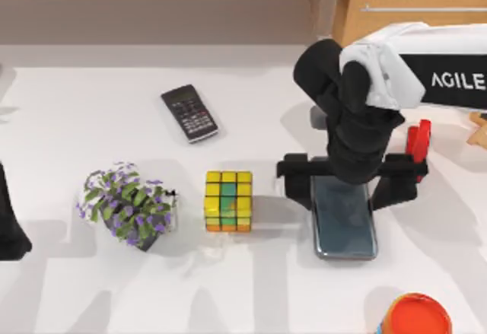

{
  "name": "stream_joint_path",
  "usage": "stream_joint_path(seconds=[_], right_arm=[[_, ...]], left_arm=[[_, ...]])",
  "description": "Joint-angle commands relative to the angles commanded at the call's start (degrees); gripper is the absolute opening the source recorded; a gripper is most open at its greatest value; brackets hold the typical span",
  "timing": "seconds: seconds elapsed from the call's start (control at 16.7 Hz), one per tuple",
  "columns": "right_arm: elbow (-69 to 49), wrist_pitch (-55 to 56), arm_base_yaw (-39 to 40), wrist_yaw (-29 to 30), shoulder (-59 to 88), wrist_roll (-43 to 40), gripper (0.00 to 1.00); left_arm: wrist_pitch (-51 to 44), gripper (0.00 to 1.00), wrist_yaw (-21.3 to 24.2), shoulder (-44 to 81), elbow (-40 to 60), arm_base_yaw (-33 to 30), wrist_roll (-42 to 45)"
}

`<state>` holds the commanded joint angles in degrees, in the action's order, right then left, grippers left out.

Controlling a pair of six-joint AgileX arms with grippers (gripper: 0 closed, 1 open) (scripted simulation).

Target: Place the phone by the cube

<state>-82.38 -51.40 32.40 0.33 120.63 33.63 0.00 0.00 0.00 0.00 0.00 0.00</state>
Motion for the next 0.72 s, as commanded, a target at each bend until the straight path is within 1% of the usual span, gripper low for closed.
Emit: stream_joint_path(seconds=[0.72], right_arm=[[0.0, 0.0, 0.0, 0.0, 0.0, 0.0, 0.9]], left_arm=[[0.0, 1.0, 0.0, 0.0, 0.0, 0.0, 0.0]])
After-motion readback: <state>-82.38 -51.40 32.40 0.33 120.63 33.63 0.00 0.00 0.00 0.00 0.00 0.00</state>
